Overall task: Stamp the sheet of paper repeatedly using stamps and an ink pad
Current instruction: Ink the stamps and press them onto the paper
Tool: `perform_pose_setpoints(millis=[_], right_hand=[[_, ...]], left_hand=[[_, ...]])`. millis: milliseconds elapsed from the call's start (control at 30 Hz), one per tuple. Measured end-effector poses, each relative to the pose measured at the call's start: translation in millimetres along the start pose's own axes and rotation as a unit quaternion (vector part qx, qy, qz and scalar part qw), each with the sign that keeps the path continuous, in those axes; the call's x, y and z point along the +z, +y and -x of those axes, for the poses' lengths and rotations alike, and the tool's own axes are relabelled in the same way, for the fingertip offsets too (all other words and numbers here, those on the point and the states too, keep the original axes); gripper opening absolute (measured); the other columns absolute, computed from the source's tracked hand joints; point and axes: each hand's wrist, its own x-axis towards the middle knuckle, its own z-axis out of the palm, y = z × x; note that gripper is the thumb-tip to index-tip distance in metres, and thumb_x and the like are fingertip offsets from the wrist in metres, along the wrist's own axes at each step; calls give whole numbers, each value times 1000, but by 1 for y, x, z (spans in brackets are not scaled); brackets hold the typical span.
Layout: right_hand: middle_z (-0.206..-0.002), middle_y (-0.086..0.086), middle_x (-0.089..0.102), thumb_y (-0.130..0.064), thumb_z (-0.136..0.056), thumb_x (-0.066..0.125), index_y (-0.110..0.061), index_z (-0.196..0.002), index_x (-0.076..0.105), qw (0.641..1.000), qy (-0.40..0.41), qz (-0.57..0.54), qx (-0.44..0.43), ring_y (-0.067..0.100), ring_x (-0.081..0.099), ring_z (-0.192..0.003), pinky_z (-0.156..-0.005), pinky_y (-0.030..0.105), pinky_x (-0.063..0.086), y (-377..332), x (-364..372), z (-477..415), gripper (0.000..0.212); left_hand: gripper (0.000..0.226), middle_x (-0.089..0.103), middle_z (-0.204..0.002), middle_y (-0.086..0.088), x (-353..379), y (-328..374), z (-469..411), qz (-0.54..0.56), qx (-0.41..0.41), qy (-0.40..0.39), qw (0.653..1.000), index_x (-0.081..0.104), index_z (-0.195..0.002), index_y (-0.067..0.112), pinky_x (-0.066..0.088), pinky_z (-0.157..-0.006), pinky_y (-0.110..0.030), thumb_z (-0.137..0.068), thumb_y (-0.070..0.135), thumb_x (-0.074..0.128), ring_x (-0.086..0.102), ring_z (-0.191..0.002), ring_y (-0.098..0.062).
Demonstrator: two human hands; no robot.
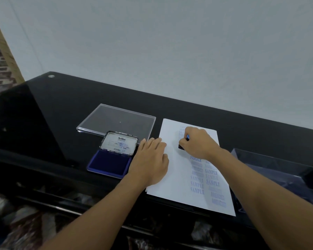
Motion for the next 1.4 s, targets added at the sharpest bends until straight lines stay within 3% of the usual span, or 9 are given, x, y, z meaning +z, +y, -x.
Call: perform_pose_setpoints(millis=[67, 300, 367, 600, 767, 900, 1067, 1200, 1400], right_hand=[[-83, 6, 63, -29, -95, 57, -14, -88, 54, 1000, 0, 5, 1, 19, 59, -70, -67, 37, 53, -2, 2, -3, 17], [-77, 5, 58, -24, -95, 52, -16, -82, 46, 1000, 4, 18, 7, 17, 51, -65, -60, 33, 44, -4, 13, -8, 17], [-75, 4, 56, -22, -96, 48, -17, -79, 41, 1000, 20, 15, 15, 17, 48, -63, -55, 31, 38, -4, 21, -7, 19], [-72, 2, 54, -24, -98, 46, -20, -80, 37, 998, 57, 9, 32, 16, 49, -60, -53, 30, 39, -6, 31, -6, 21], [-70, -3, 48, -23, -102, 45, -19, -90, 39, 997, 69, 13, 18, 11, 46, -58, -51, 22, 31, -8, 32, 0, 14], [-73, -4, 50, -25, -102, 46, -20, -92, 42, 997, 68, 8, 19, 13, 50, -60, -53, 21, 34, -8, 34, 1, 12], [-69, -4, 45, -20, -100, 47, -24, -74, 31, 998, 55, -8, 34, 10, 42, -57, -52, 22, 27, -10, 28, -4, 31], [-70, -4, 45, -20, -100, 47, -25, -72, 29, 998, 46, -15, 44, 9, 42, -58, -52, 21, 27, -11, 26, -5, 34], [-73, -5, 49, -23, -101, 48, -21, -88, 41, 998, 45, -18, 42, 11, 48, -60, -53, 20, 31, -12, 28, -4, 15]], left_hand=[[45, 42, -147, -2, 0, -1, 0, 2, 0, 4, 1000, 48, -136, 15, 14, -121, -43, -97, 29, 31, 33, -137, -19], [53, 50, -135, 0, 3, -2, 0, -20, 8, 25, 999, 53, -127, 14, 23, -117, -43, -90, 33, 19, 42, -125, -20], [53, 50, -136, 0, 4, -3, 0, -21, 7, 26, 999, 53, -126, 14, 23, -117, -44, -91, 33, 20, 42, -126, -20], [53, 50, -138, -2, 4, -2, 1, -26, 3, 23, 999, 53, -128, 14, 22, -118, -44, -91, 33, 20, 41, -129, -21], [52, 49, -139, -2, 5, -2, 1, -32, 0, 20, 999, 53, -129, 14, 21, -119, -44, -92, 32, 21, 41, -130, -21], [55, 47, -141, -1, 4, -1, 2, -35, 0, 17, 999, 51, -130, 16, 19, -119, -43, -91, 34, 17, 38, -131, -20], [59, 44, -146, -1, 3, 0, 2, -30, -4, 18, 999, 50, -132, 17, 14, -120, -42, -90, 37, 13, 34, -137, -19], [52, 40, -149, 0, 3, 0, 2, -29, -9, 10, 999, 47, -135, 18, 12, -122, -41, -94, 34, 19, 30, -139, -18], [48, 42, -148, -1, 2, 1, 2, -24, -7, 12, 1000, 48, -135, 17, 13, -121, -42, -95, 32, 25, 32, -139, -19]])
